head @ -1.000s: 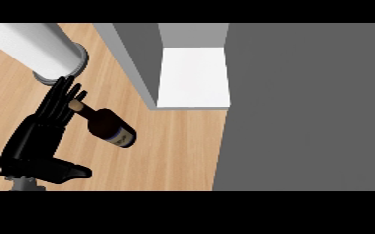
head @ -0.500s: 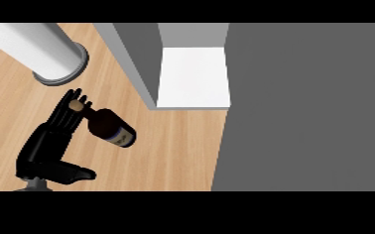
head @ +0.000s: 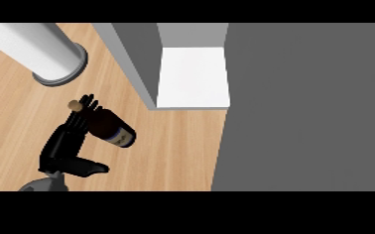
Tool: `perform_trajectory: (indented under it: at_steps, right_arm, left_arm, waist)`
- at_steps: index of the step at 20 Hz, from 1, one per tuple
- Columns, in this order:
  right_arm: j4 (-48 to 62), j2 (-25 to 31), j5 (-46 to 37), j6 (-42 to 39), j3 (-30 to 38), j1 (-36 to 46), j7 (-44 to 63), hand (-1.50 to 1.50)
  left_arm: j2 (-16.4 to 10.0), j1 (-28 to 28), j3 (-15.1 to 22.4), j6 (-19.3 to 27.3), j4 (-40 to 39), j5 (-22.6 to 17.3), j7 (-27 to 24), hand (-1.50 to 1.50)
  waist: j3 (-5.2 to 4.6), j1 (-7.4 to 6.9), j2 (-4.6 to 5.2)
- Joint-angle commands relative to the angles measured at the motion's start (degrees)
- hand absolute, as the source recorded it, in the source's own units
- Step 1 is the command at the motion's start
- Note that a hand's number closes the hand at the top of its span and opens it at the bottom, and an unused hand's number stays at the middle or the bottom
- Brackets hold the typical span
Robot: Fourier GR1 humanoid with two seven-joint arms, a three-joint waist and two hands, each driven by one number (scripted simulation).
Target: Pick up the wine, place it into the cabinet and close the cabinet
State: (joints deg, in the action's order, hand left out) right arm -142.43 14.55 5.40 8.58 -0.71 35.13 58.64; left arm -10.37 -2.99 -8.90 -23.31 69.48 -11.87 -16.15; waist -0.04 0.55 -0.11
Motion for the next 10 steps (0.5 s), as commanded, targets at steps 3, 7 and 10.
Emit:
perform_trajectory:
  at_steps: [3, 7, 10]
  right_arm:
    - [-7.13, -0.48, 1.14, 2.88, -1.54, 0.58, 7.09, -1.50]
    - [-6.09, -0.13, 2.75, 1.97, -0.77, 1.11, 6.00, -1.50]
    - [-6.56, -0.03, 1.31, 2.00, -1.19, 0.12, 5.74, -1.50]
  left_arm:
    - [-0.58, -3.07, -0.87, -2.46, -7.68, -0.22, -2.19, -1.50]
    - [-0.31, -7.39, -1.64, -2.90, -14.81, -0.22, -3.09, -1.50]
    - [2.06, -8.20, -1.00, -1.62, -17.46, 1.03, -6.51, -1.50]
  waist:
    - [-0.02, -0.11, -0.07]
    - [-0.02, 0.09, -0.01]
    - [-0.01, -0.02, -0.01]
